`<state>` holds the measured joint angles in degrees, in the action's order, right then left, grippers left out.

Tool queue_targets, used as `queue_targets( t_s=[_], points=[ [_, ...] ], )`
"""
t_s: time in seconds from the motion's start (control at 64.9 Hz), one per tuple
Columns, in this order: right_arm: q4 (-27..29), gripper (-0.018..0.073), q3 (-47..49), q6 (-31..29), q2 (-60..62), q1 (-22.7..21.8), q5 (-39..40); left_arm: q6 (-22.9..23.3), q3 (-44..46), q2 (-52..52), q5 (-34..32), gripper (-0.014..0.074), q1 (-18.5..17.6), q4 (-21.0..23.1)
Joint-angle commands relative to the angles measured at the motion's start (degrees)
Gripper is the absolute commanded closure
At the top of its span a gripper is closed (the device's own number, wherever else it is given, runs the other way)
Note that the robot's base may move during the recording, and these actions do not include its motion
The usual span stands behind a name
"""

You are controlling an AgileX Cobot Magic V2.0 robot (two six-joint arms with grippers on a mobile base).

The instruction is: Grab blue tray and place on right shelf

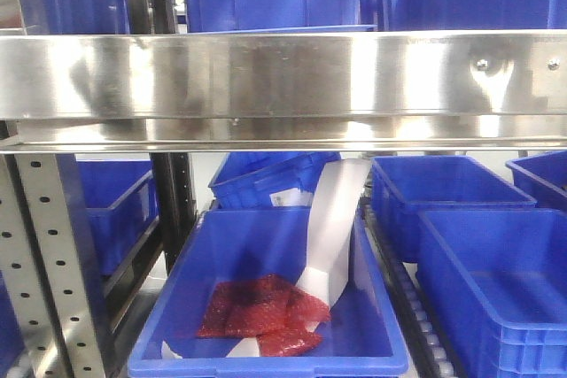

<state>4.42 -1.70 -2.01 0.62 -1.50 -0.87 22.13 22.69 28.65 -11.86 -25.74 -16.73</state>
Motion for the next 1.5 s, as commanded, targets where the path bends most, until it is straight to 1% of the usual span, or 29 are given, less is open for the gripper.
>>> queue_targets(
  t_s=[0.0,0.555,0.617,0.663,0.709,0.771,0.833,0.894,0.94,0.987,1.033,1.095,1.125,1.156,1.203,1.249,1.357,1.388,1.434,1.449,1.48],
  points=[
    [0.3,0.0503,1.4,-0.1,1.2,-0.4,5.1,0.2,1.7,0.1,-5.1,0.0645,-0.5,0.2],
    [0.3,0.0503,1.4,-0.1,1.2,-0.4,4.9,0.2,1.7,0.1,-5.0,0.0645,-0.5,0.2],
    [0.3,0.0503,1.4,-0.1,1.2,-0.4,4.9,0.1,1.6,-0.8,-4.6,0.0645,0.6,0.4],
    [0.3,0.0503,1.4,-0.1,1.2,-0.4,4.9,-1.0,1.4,-1.6,-4.1,0.0645,2.0,0.3],
    [0.3,0.0503,1.4,-0.1,1.2,-0.4,4.9,-3.2,1.1,-2.0,-2.8,0.0645,4.4,1.0],
    [0.3,0.0503,1.4,-0.1,1.2,-0.4,4.9,-3.3,-0.5,-2.6,-2.4,0.0645,8.3,4.2],
    [0.3,0.0503,1.4,-0.1,1.2,-0.4,4.9,-3.8,-2.3,-3.2,-3.2,0.0645,12.0,5.4],
    [0.3,0.0503,1.4,-0.1,1.2,-0.4,4.9,-8.6,-4.6,-4.9,-2.6,0.0645,15.6,5.4],
    [0.3,0.0503,1.4,-0.1,1.2,-0.4,4.9,-10.5,-6.4,-6.9,-0.9,0.0645,17.3,5.6],
    [0.3,0.0503,1.4,-0.1,1.2,-0.4,4.9,-10.7,-8.0,-9.5,1.7,0.0645,18.4,7.2],
    [0.3,0.0503,1.4,-0.1,1.2,-0.4,4.9,-10.9,-9.5,-12.5,5.8,0.0645,19.0,8.1],
    [0.3,0.0503,1.4,-0.1,1.2,-0.4,4.9,-11.0,-11.5,-16.8,10.9,0.0645,19.0,8.9],
    [0.3,0.0503,1.4,-0.1,1.2,-0.4,4.9,-11.8,-12.3,-18.2,12.3,0.0645,19.0,9.9],
    [0.3,0.0503,1.4,-0.1,1.2,-0.4,4.9,-14.2,-13.5,-19.9,13.3,0.0645,19.0,11.8],
    [0.3,0.0503,1.4,-0.1,1.2,-0.4,4.9,-19.9,-15.5,-21.9,13.6,0.0645,19.4,16.4],
    [0.3,0.0503,1.4,-0.1,1.2,-0.4,4.9,-22.8,-17.3,-23.4,13.0,0.0645,20.0,19.3],
    [0.3,0.0503,1.4,-0.1,1.2,-0.4,4.9,-22.1,-22.1,-26.1,8.9,0.0645,20.9,19.5],
    [0.3,0.0503,1.4,-0.1,1.2,-0.4,4.9,-20.7,-23.5,-26.8,7.2,0.0645,21.1,18.9],
    [0.3,0.0503,1.4,-0.1,1.2,-0.4,4.9,-17.8,-25.9,-28.1,4.7,0.0645,21.1,16.7],
    [0.3,0.0503,1.4,-0.1,1.2,-0.4,4.9,-16.5,-26.2,-28.4,4.4,0.0645,21.1,15.4],
    [0.3,0.0503,1.4,-0.1,1.2,-0.4,4.9,-14.9,-26.1,-29.3,7.5,0.0645,21.1,14.2]
  ],
)
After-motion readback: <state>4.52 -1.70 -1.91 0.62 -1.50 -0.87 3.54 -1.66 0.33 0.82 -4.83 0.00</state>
